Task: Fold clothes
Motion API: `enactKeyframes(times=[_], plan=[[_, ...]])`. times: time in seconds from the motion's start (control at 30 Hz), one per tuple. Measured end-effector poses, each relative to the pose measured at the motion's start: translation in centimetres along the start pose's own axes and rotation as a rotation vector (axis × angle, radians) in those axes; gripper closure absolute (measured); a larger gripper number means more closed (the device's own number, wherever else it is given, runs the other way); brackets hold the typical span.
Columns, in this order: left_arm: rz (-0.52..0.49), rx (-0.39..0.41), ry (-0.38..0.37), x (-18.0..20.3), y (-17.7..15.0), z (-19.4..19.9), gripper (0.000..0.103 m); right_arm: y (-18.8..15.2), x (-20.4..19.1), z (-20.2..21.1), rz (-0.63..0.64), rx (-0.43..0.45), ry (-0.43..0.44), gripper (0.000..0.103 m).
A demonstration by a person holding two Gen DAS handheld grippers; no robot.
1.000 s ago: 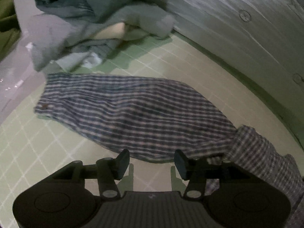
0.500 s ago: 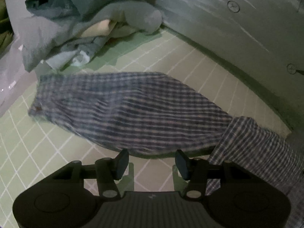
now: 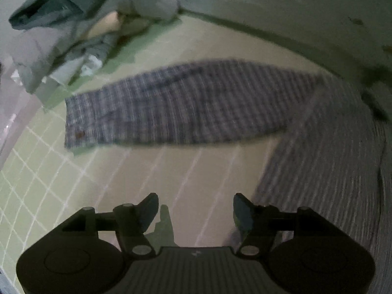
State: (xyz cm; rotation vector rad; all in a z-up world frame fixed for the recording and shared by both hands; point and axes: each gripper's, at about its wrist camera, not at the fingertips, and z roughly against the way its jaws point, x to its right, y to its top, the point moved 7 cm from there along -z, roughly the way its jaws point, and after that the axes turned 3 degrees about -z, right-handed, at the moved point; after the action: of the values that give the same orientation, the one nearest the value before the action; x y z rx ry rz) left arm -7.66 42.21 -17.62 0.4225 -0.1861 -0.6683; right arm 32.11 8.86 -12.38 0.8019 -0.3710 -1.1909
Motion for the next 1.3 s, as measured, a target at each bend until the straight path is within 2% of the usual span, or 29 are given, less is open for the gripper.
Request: enactKeyframes(times=[0.13,0.23,0.4,0.47,0.5,0.6,0.67,0.73,0.77,0.8,0.83,0.87,0.93,1.03,1.3], plan=[[-0.041,-0.012,-0.069,0.1,-2.8,0.8,0.025,-8.1,4.4,5.0,-0.028,-0.101,-0.099,0.025],[-0.073,-0.016,-0.098,0.7,-4.7,1.1,0.025,-13.7,7.0,8.1,-0.024,-0.169,-0.173,0.024],[-0.124,-0.033,-0.1,2.0,-7.2,1.2,0.026,-19.4,9.9,11.0,-0.058,-0.24,-0.212,0.023],[-0.155,-0.026,-0.073,2.4,-8.1,1.5,0.028,-20.1,10.1,11.6,-0.057,-0.255,-0.218,0.027],[-0.16,-0.018,-0.067,2.3,-8.4,1.6,0.032,-20.3,10.2,11.9,-0.056,-0.256,-0.216,0.028],[-0.169,0.006,-0.053,2.3,-9.1,1.9,0.037,-20.8,10.3,12.6,-0.052,-0.255,-0.173,0.035],[-0.159,0.024,-0.05,2.1,-9.2,2.0,0.044,-21.3,10.4,12.9,-0.044,-0.274,-0.159,0.047],[-0.149,0.041,-0.036,1.8,-9.4,2.1,0.061,-21.9,10.0,13.0,-0.015,-0.292,-0.149,0.051],[-0.141,0.048,-0.028,1.5,-9.5,2.2,0.067,-22.2,9.8,13.1,0.002,-0.298,-0.145,0.058],[-0.127,0.054,-0.024,1.2,-9.6,2.3,0.08,-22.5,9.6,13.2,0.018,-0.299,-0.141,0.062],[-0.108,0.058,-0.025,0.9,-9.7,2.5,0.095,-22.6,9.6,13.4,0.023,-0.294,-0.139,0.069],[-0.08,0.058,-0.036,0.5,-9.8,2.6,0.1,-22.7,9.7,13.6,0.015,-0.289,-0.138,0.081],[-0.006,0.051,-0.083,-0.3,-10.2,2.9,0.102,-22.8,10.0,13.9,0.0,-0.278,-0.137,0.099],[0.05,0.044,-0.099,-1.3,-11.0,3.6,0.103,-23.0,10.5,14.6,-0.023,-0.26,-0.135,0.1],[0.045,0.014,-0.067,-2.3,-15.1,7.0,0.102,-23.7,11.6,17.9,0.016,-0.213,-0.146,0.101]])
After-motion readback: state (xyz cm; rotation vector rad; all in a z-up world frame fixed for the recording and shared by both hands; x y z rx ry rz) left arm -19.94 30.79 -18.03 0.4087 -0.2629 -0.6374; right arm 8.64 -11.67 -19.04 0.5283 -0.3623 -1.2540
